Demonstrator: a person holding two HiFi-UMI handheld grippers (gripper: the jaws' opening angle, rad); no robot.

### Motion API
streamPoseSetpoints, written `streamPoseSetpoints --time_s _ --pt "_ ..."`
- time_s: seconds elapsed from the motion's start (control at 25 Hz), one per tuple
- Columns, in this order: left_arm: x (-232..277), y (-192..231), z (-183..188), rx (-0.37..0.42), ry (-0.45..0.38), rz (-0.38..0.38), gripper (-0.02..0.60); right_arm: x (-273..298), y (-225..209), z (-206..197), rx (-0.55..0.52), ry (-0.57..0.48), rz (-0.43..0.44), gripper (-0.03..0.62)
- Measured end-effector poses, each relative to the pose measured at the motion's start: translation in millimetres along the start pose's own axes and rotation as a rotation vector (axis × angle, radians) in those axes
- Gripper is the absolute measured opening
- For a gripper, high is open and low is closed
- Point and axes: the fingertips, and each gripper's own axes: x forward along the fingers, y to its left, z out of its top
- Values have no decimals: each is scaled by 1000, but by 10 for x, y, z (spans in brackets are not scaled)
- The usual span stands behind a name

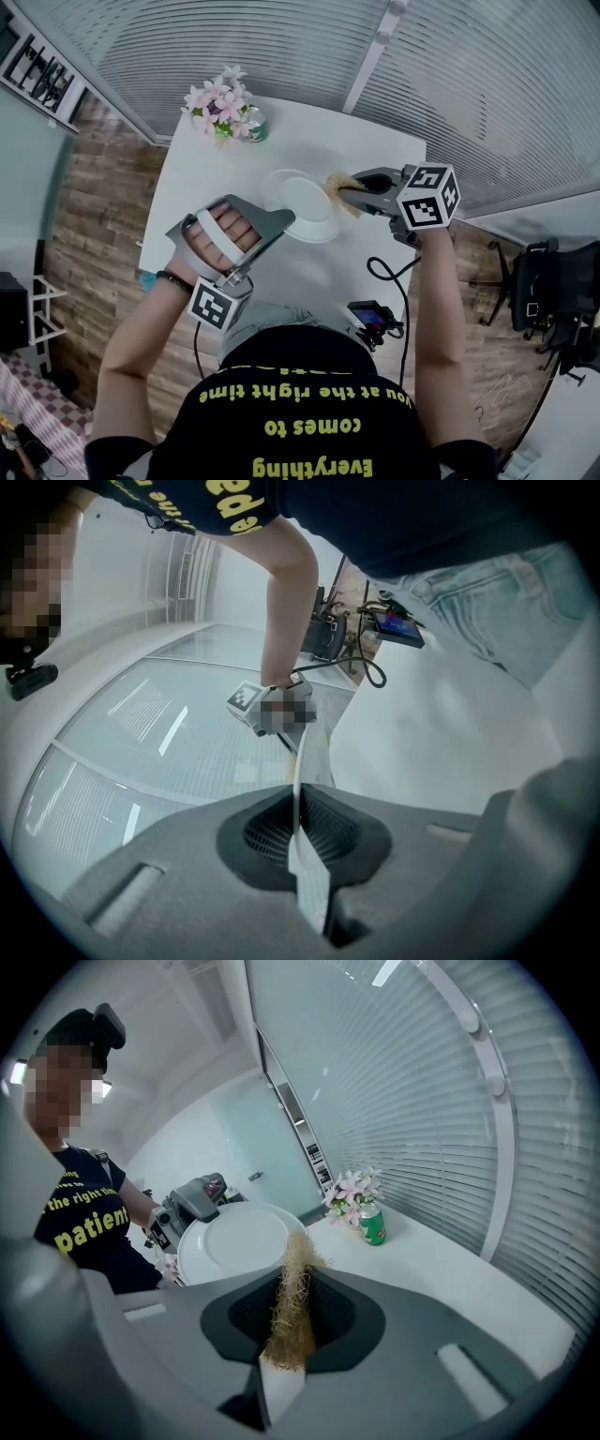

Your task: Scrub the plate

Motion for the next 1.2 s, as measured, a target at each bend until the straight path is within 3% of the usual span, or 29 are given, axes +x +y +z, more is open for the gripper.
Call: streamPoseSetpoints --time_s 0.16,0.56,0.8,1.2 --pt "17 -14 -27 -33 11 -2 9 8 -75 -47 7 13 -16 51" --pt "0 -5 -54 -32 22 -6 9 4 48 2 3 -20 13 51" --pt "-8 11 -90 -9 26 1 9 -43 236 137 -51 -38 16 51" --pt "47 -29 -112 -44 38 -20 9 53 775 387 -188 -42 88 51"
